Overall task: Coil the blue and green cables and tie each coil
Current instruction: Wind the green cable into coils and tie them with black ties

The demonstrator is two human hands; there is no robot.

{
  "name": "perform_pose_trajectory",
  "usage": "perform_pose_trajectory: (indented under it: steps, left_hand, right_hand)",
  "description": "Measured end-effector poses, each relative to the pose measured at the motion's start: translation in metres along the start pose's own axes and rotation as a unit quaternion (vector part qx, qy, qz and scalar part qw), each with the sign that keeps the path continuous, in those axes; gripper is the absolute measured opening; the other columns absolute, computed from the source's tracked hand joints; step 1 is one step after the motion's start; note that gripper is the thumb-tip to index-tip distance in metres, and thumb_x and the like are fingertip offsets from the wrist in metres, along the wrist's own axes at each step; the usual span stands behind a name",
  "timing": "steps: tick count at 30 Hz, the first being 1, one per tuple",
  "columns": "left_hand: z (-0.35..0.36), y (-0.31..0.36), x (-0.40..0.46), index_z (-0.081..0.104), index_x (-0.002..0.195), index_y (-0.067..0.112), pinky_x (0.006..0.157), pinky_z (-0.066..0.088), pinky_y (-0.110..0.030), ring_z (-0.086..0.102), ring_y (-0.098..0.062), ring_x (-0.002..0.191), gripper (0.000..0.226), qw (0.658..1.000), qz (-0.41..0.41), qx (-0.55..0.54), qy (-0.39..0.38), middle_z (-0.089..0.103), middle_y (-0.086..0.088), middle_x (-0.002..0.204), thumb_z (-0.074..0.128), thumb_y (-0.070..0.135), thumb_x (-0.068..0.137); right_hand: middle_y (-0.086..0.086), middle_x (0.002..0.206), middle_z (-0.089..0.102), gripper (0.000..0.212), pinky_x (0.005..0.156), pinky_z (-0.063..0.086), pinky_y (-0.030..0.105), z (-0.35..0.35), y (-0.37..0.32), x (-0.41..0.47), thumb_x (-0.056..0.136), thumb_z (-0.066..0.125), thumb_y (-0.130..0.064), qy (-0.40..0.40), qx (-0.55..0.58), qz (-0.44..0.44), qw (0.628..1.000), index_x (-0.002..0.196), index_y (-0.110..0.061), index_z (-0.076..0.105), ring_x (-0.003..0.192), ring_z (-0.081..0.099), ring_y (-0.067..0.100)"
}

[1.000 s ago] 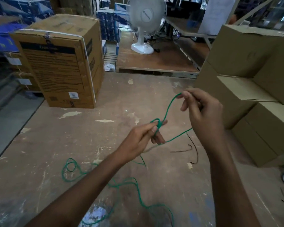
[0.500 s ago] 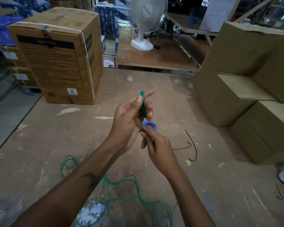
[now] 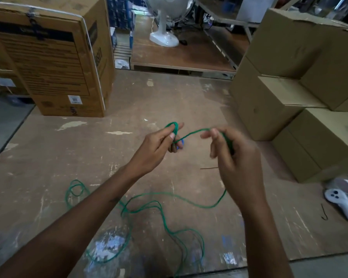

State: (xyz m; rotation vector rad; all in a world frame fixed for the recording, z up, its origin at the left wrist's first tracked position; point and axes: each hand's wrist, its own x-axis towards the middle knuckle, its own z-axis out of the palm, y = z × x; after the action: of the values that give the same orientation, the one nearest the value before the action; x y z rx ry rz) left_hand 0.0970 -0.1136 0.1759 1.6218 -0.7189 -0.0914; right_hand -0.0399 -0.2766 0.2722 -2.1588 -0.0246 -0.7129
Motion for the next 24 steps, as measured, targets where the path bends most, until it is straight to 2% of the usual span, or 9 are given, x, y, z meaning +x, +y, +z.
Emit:
perform_pose_trajectory:
  steps: [3,7,10,13,14,17,20,21,24]
  left_hand:
    - [0.016,0.01,-0.016,0.061,0.141,0.006,0.071,0.049,-0.027,0.057,-0.016,0.07,0.042,0.999,-0.004,-0.046,-0.025,0.065,0.005,0.079,0.036,0.01,0.108]
    - [0.027,0.031,-0.03,0.066,0.132,0.005,0.065,0.042,-0.032,0.05,-0.017,0.065,0.046,0.993,-0.004,-0.117,0.007,0.057,0.002,0.068,0.03,0.004,0.104]
    - [0.026,0.05,-0.033,0.067,0.128,0.002,0.063,0.041,-0.031,0.047,-0.015,0.063,0.046,0.988,0.021,-0.153,0.03,0.051,0.002,0.064,0.03,0.003,0.101]
    - [0.02,0.063,-0.026,0.064,0.13,-0.002,0.065,0.042,-0.024,0.046,-0.014,0.064,0.045,0.979,0.038,-0.188,0.072,0.05,0.002,0.067,0.029,0.003,0.102]
    - [0.018,0.066,-0.022,0.063,0.131,-0.001,0.066,0.043,-0.022,0.047,-0.013,0.065,0.045,0.977,0.045,-0.19,0.086,0.05,0.002,0.068,0.029,0.004,0.103]
    - [0.009,0.07,-0.009,0.062,0.136,0.008,0.063,0.045,-0.027,0.05,-0.013,0.068,0.044,0.971,0.053,-0.216,0.087,0.051,0.001,0.074,0.03,0.008,0.106]
    - [0.007,0.067,0.002,0.057,0.141,0.007,0.067,0.047,-0.028,0.052,-0.013,0.073,0.042,0.966,0.044,-0.233,0.099,0.056,0.002,0.078,0.029,0.004,0.11]
    - [0.007,0.065,0.005,0.055,0.143,0.006,0.069,0.048,-0.028,0.053,-0.013,0.075,0.041,0.967,0.044,-0.224,0.109,0.056,0.001,0.08,0.029,0.004,0.111]
    - [0.003,0.048,0.013,0.047,0.151,0.006,0.076,0.05,-0.029,0.056,-0.014,0.082,0.042,0.979,0.051,-0.141,0.141,0.059,0.001,0.087,0.031,0.009,0.112]
  right_hand:
    - [-0.007,0.067,0.065,0.018,0.057,0.04,0.027,0.0,0.006,0.038,0.109,0.06,-0.03,0.044,-0.039,-0.03,0.998,0.102,-0.024,0.076,0.056,0.055,0.011]
    - [-0.005,0.072,0.077,0.012,0.072,0.055,0.034,0.013,0.035,0.086,0.096,0.077,-0.033,0.065,0.047,0.01,0.997,0.096,-0.022,0.081,0.071,0.073,0.013]
    - [-0.003,0.074,0.078,0.009,0.072,0.053,0.03,0.034,0.06,0.093,0.094,0.079,-0.027,0.01,0.071,0.038,0.997,0.093,-0.019,0.082,0.072,0.072,0.006]
    - [-0.004,0.079,0.078,0.014,0.075,0.055,0.042,0.061,0.077,0.069,0.102,0.066,-0.027,-0.055,0.053,0.041,0.996,0.097,-0.031,0.079,0.077,0.073,0.016]
    - [-0.005,0.08,0.077,0.017,0.075,0.056,0.041,0.068,0.079,0.057,0.103,0.061,-0.027,-0.065,0.049,0.039,0.996,0.099,-0.035,0.076,0.077,0.073,0.016]
    - [-0.007,0.074,0.072,0.024,0.068,0.048,0.027,0.087,0.072,0.015,0.105,0.055,-0.02,-0.097,0.036,0.024,0.994,0.112,-0.036,0.07,0.066,0.063,0.003]
    - [-0.008,0.069,0.069,0.032,0.063,0.042,0.017,0.096,0.051,-0.02,0.11,0.054,-0.014,-0.141,0.045,0.037,0.988,0.138,-0.025,0.063,0.055,0.057,0.003]
    - [-0.007,0.069,0.069,0.029,0.063,0.04,0.017,0.094,0.045,-0.028,0.111,0.053,-0.017,-0.157,0.043,0.044,0.986,0.136,-0.027,0.062,0.055,0.057,0.003]
    - [-0.006,0.069,0.063,0.015,0.061,0.038,0.021,0.078,0.03,-0.042,0.112,0.052,-0.025,-0.2,0.068,0.076,0.974,0.111,-0.032,0.066,0.054,0.053,0.005]
